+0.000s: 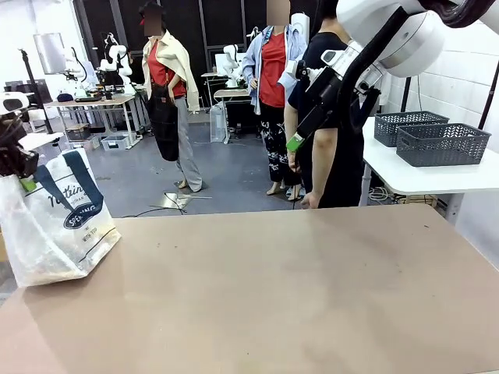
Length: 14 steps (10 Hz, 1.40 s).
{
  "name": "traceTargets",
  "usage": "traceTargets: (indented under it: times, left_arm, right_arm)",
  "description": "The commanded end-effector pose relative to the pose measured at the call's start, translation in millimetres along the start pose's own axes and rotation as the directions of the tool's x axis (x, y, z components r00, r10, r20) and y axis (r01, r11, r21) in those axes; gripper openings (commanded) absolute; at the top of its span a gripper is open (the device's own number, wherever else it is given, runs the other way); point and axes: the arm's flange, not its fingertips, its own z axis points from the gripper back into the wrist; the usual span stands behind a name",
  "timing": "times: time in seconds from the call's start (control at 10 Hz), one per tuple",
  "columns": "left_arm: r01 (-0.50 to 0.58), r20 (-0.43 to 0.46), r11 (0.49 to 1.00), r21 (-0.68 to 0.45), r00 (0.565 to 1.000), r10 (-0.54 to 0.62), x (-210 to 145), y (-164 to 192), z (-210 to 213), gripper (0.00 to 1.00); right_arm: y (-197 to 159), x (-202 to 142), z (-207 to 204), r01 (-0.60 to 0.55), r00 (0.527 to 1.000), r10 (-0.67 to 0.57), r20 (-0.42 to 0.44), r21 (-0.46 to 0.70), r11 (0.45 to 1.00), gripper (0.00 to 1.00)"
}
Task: Transfer purchased items from the store into the shopping bag.
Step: Move the Reusable shopping bag to the right side of the table.
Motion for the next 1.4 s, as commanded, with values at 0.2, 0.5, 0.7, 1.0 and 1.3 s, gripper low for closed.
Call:
traceTargets:
  times: [0.2,0.5,0.7,1.0,1.3]
  left_arm:
    - [-0.007,0.018,1.000,0.000,1.000,0.007,5.3,0.0,4.8,0.00]
    - [-0.007,0.018,1.000,0.000,1.000,0.007,5.3,0.0,4.8,0.00]
    - [0.001,0.007,1.000,0.000,1.000,-0.001,1.6,-1.2,2.2,0.04]
    - [-0.015,0.012,1.000,0.010,1.000,0.015,8.2,-3.7,6.4,0.61]
    - [-0.023,0.023,1.000,0.012,0.999,0.022,8.0,-5.6,18.4,1.00]
  right_arm:
    - [0.5,1.1,1.4,0.004,1.000,-0.004,-0.018,-0.001,1.000,1.00]
    - [0.5,1.1,1.4,0.004,1.000,-0.004,-0.018,-0.001,1.000,1.00]
    - [0.5,1.1,1.4,0.004,1.000,-0.004,-0.018,-0.001,1.000,1.00]
    - [0.5,1.1,1.4,0.004,1.000,-0.004,-0.018,-0.001,1.000,1.00]
    - [0.5,1.1,1.4,0.004,1.000,-0.004,-0.018,-0.001,1.000,1.00]
